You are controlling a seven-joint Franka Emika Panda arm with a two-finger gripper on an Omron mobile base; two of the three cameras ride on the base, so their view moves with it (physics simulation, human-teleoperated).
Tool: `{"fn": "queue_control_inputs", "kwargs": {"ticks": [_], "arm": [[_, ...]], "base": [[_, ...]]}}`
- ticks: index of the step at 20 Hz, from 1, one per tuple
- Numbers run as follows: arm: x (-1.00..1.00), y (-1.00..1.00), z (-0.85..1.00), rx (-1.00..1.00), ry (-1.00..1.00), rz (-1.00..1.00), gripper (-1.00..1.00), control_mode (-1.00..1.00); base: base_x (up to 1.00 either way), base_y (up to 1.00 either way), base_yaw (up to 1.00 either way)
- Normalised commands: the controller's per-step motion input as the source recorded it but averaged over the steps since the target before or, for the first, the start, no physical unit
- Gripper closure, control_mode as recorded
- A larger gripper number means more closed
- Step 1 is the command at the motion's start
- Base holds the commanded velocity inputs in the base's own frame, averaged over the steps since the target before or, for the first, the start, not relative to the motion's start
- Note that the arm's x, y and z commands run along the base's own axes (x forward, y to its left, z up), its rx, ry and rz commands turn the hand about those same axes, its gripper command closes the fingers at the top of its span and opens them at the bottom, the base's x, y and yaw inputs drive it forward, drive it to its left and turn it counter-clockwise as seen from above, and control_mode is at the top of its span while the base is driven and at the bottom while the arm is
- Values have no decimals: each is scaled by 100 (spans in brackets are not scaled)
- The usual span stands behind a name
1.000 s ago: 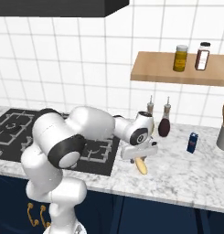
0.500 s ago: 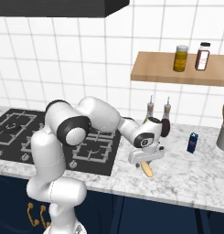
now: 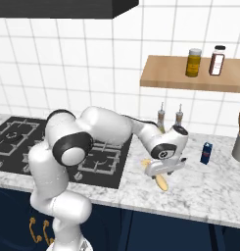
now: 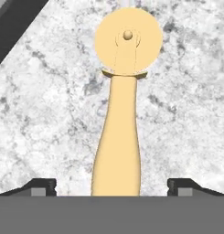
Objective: Pick the pizza cutter from the drawer and place it on the counter.
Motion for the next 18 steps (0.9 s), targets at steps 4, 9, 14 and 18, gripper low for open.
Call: {"fn": "queue_control_inputs", "kwargs": {"ticks": [4,9,14,18], "arm": [[-99,22,78,5,-12,0,-100,-100],[-100,89,67,7,-20,0,-100,-100],[-100,100,9,6,-35,0,-100,-100],[-57,100,31,0,-30,0,-100,-100]], "base": [[0,0,0],[0,0,0],[0,0,0],[0,0,0]]}}
